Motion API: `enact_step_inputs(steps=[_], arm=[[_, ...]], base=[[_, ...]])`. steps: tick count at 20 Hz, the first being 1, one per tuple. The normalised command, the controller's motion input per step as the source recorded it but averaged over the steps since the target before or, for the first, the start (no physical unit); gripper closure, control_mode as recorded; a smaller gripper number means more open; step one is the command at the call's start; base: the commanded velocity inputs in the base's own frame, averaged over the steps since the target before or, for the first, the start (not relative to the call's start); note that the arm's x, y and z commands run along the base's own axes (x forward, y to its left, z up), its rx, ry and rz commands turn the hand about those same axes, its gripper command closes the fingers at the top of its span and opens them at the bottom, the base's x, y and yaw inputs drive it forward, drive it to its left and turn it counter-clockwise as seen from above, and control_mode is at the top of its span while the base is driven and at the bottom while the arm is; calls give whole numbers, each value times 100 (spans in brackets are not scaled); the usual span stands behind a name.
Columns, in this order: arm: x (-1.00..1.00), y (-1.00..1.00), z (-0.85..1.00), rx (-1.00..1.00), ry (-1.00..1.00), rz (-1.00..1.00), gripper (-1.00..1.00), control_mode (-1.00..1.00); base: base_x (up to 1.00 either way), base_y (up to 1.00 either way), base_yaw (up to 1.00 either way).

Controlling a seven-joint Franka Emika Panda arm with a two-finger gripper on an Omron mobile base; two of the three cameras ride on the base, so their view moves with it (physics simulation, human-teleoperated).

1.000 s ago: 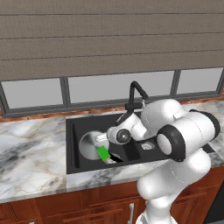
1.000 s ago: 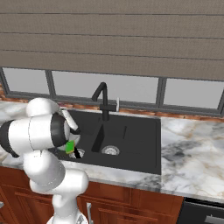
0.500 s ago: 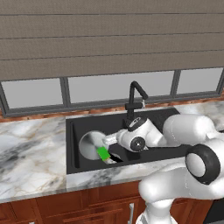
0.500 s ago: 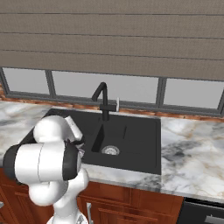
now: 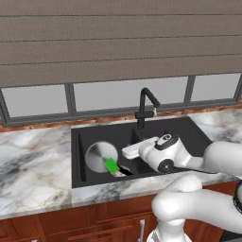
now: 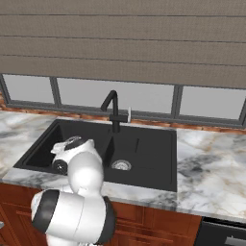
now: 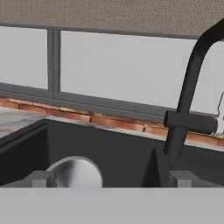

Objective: Pick the pan and sponge and place them into the sink. Then turn on the water.

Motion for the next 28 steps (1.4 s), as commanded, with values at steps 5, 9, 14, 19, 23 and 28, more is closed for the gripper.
enact_step_inputs(steps=[5,9,14,19,23,28], arm=[[0,-55,8,0,-17,4,-100,-100],[0,-58,11,0,-16,4,-100,-100],[6,-55,13,0,-12,4,-100,-100],[18,-47,8,0,-4,1,-100,-100],[19,-47,6,0,0,0,-100,-100],[17,-52,7,0,0,0,-100,-100]], base=[[0,0,0],[0,0,0],[0,0,0],[0,0,0],[0,0,0],[0,0,0]])
